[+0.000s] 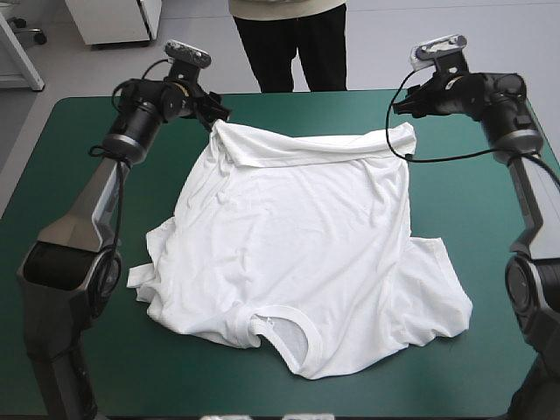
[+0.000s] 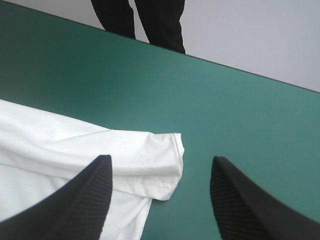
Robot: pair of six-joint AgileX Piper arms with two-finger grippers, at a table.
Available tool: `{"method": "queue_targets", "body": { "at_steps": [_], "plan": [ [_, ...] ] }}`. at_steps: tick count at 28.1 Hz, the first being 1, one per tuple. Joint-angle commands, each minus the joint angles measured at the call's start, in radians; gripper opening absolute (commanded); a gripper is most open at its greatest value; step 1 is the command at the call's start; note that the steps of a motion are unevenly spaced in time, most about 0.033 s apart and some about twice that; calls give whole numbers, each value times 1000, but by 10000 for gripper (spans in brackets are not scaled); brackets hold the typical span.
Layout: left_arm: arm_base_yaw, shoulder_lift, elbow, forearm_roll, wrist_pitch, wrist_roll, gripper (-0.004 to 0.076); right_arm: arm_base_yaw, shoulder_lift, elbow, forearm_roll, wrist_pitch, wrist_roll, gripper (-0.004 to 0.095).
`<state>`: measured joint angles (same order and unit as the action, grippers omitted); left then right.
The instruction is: Fold the cloth
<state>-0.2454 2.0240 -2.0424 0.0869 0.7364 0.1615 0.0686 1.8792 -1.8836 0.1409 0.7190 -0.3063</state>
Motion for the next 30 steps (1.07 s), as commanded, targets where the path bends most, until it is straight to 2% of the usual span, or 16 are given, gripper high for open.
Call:
{"method": "queue_targets", "body": {
  "at_steps": [1, 4, 7, 9, 15, 19, 25, 30],
  "plan": [
    [1, -197, -83, -6, 130, -19, 490, -9, -203, -55, 12, 81, -2, 554],
    [1, -331, -57, -6, 296, 9, 453, -9, -326, -43, 61, 194, -2, 553],
    [1, -413, 16, -6, 378, 9, 453, -9, -420, -1, 89, 258, 18, 554],
    [1, -499, 126, -8, 416, -2, 453, -9, -489, 53, 101, 298, 31, 553],
    [1, -759, 510, 0, 363, -89, 453, -9, -688, 280, 102, 316, 75, 554],
    [1, -872, 790, 6, 354, -188, 457, -9, -784, 448, 105, 318, 85, 554],
    [19, -929, 1082, 82, 287, -336, 480, -9, -867, 619, 105, 316, 85, 554],
    [91, -907, 1211, 52, 204, -355, 480, -9, -881, 663, 108, 306, 77, 554]
  ]
}}
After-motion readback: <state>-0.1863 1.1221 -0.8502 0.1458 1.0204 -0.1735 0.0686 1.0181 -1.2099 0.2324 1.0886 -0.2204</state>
